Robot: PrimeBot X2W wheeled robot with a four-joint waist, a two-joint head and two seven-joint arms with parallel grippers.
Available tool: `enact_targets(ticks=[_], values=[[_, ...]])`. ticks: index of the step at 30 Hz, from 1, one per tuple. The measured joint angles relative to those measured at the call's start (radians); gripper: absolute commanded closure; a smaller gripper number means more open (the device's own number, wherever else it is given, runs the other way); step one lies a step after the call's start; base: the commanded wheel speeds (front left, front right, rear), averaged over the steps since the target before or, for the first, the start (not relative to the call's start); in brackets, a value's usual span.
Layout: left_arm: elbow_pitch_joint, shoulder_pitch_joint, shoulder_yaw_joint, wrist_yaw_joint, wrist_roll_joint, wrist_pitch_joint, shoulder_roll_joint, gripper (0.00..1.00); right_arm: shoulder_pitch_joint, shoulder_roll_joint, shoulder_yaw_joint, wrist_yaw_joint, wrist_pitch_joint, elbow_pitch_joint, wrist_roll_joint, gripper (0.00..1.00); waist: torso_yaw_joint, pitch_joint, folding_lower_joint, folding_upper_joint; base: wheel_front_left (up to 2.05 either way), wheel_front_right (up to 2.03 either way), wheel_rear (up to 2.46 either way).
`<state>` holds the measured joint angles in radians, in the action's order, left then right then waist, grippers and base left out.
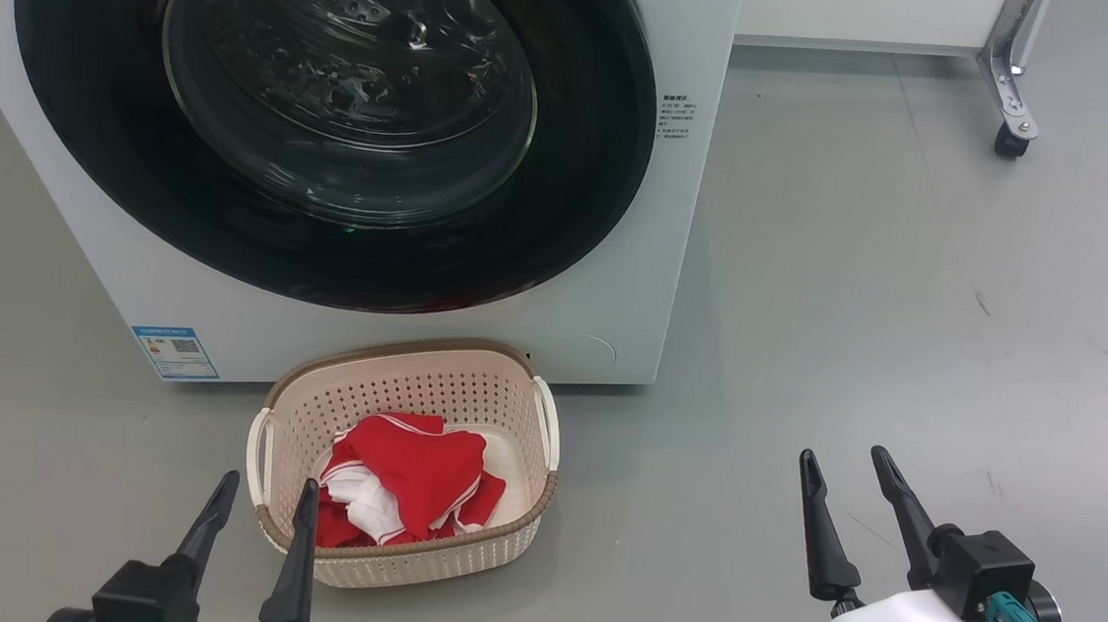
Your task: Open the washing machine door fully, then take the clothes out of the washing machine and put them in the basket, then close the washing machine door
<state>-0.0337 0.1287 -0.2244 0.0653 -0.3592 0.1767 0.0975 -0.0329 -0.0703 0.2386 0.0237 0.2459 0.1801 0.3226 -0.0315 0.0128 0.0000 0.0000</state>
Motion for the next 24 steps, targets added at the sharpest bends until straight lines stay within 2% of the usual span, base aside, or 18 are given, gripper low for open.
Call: enact_targets(ticks=[16, 17, 24], values=[[0.019, 0.0, -0.006, 0.002, 0.0, -0.01, 0.0, 0.0, -0.019, -0.008, -0.001, -0.009, -0.018, -0.051, -0.001, 0.0, 0.004, 0.015, 0.0, 0.0, 0.0, 0.0, 0.0], [0.019, 0.0, -0.006, 0.002, 0.0, -0.01, 0.0, 1.0, -0.02, -0.01, 0.0, -0.009, -0.021, -0.052, -0.001, 1.0, 0.005, 0.018, 0.0, 0.0, 0.0, 0.0, 0.0], [-0.055, 0.003, -0.015, 0.0, 0.0, -0.01, -0.021, 1.0, -0.054, 0.008, 0.004, -0.008, -0.021, 0.018, 0.0, 1.0, 0.005, 0.019, 0.0, 0.0, 0.0, 0.0, 0.0]])
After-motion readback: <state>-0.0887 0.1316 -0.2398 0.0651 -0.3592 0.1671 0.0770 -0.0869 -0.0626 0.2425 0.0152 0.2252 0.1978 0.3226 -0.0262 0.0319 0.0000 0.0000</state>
